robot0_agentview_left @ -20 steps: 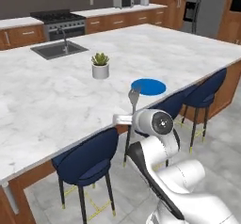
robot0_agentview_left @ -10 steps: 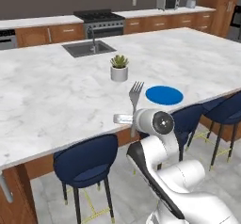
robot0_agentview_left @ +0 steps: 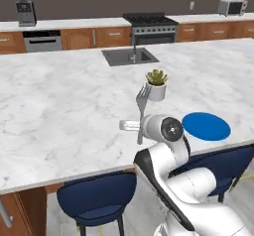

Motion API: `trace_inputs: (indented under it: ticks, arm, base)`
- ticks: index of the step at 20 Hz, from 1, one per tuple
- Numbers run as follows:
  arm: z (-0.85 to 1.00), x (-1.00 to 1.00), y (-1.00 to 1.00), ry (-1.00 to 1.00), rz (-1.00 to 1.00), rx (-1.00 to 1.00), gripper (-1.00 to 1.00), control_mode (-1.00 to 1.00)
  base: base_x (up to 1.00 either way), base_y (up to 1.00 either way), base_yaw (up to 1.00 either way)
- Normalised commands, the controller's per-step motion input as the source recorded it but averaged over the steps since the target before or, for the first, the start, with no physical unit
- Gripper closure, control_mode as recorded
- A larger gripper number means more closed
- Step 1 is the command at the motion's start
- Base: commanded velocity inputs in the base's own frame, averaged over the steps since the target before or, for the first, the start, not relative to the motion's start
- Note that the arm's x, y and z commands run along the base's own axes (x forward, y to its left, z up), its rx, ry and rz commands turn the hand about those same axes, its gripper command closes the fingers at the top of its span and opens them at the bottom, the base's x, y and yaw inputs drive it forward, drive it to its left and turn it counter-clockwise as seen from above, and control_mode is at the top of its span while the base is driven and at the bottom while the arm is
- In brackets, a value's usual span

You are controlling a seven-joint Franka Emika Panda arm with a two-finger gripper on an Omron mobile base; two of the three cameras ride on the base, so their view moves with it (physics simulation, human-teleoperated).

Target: Take the fork and place it on the left side of the plate. Then take the spoon and place it on the right side of the plate. Make sure they're directly next to the plate.

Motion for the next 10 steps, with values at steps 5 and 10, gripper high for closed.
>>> trace_inputs:
  ticks: [5, 10]
  arm:
    - [0.0, 0.0, 0.0, 0.0, 0.0, 0.0, 1.0, 1.0]
    - [-0.02, 0.55, -0.36, 0.1, 0.12, 0.04, 1.0, -1.0]
  base:
    - [0.92, -0.28, 0.36]
    - [0.34, -0.17, 0.11]
